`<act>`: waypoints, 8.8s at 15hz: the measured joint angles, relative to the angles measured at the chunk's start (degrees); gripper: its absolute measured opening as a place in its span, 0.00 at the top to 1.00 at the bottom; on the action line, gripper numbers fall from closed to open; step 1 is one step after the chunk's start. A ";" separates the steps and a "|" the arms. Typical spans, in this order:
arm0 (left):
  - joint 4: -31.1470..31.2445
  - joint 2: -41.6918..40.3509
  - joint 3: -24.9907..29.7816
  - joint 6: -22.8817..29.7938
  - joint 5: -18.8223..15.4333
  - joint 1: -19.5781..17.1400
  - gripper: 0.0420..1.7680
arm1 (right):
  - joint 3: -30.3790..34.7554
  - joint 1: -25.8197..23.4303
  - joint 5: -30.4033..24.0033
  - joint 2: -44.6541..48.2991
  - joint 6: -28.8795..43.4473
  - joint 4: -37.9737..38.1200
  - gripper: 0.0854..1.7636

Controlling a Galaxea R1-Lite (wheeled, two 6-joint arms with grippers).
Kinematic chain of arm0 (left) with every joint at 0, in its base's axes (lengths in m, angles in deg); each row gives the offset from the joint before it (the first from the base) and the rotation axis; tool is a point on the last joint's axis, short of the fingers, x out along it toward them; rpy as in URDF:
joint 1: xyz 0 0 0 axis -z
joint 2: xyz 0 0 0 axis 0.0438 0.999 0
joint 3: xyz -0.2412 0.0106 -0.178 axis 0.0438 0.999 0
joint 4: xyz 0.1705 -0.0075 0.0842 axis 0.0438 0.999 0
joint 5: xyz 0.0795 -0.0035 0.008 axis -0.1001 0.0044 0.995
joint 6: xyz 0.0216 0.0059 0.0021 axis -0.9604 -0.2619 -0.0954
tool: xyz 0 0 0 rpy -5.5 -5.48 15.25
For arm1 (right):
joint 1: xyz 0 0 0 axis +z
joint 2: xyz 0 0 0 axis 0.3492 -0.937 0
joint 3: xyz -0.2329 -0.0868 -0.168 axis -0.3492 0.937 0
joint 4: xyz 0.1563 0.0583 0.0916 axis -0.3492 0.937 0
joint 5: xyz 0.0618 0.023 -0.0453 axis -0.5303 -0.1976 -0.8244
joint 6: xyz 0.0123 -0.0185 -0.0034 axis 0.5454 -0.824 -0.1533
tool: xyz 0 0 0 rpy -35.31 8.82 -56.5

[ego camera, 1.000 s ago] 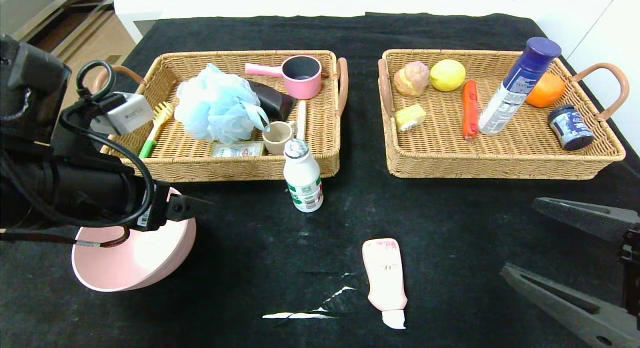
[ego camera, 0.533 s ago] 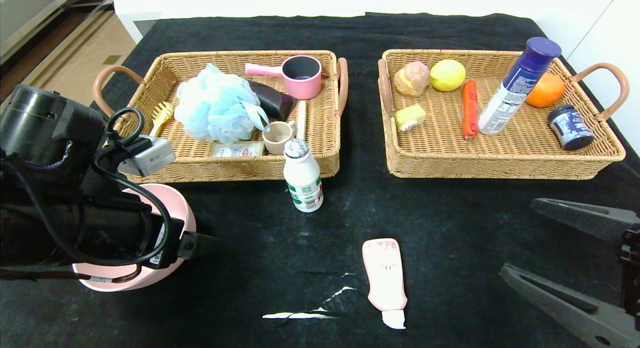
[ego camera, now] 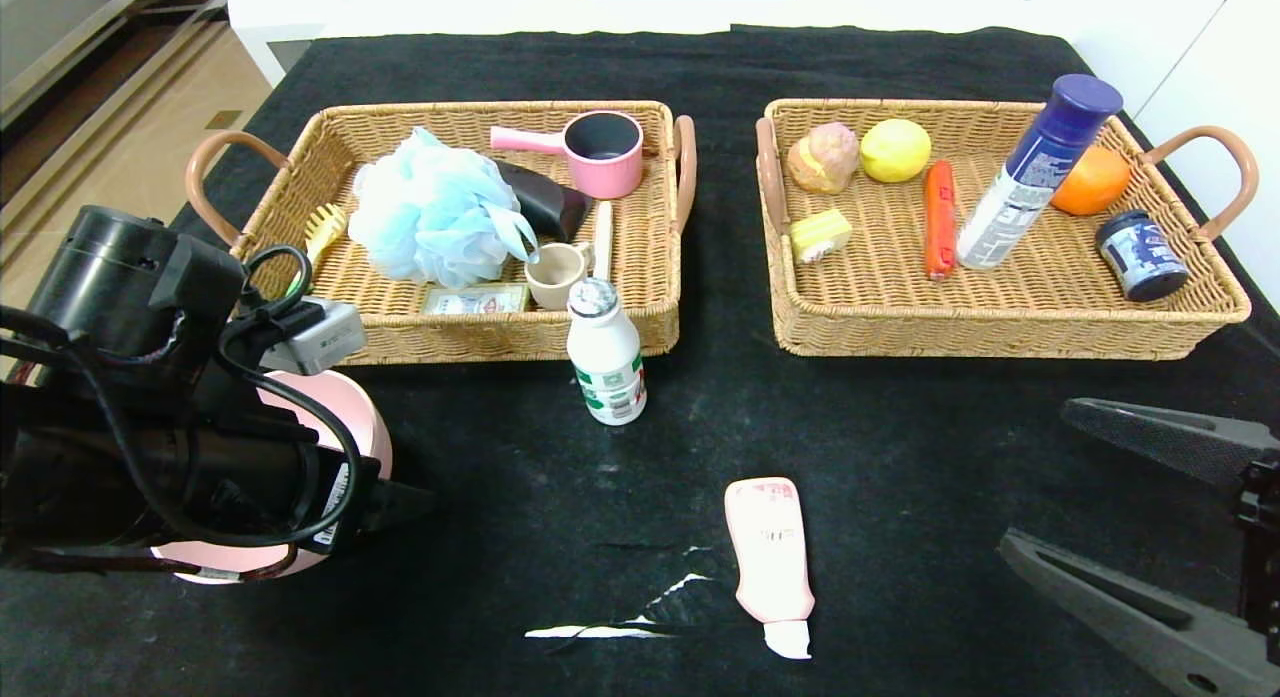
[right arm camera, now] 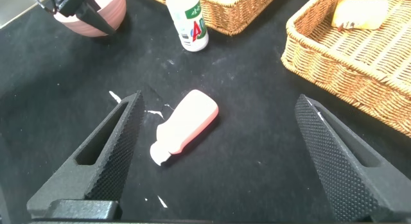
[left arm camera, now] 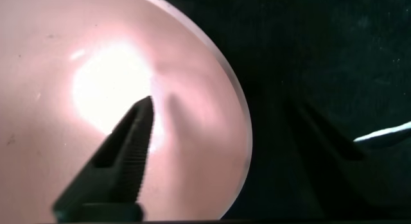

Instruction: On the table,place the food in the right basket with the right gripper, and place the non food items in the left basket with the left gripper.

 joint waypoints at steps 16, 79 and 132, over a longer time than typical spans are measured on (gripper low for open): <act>-0.22 1.34 0.24 -0.04 0.09 0.00 0.93 | 0.28 0.00 -0.04 -0.44 0.00 -0.24 0.03; -26.31 17.55 -23.15 -10.41 3.50 -8.85 0.45 | 0.56 -0.28 0.00 -0.93 0.02 -0.10 0.03; -48.56 7.68 8.77 -3.30 8.08 21.19 0.03 | 1.16 -0.20 0.06 -1.54 -0.04 -0.55 0.03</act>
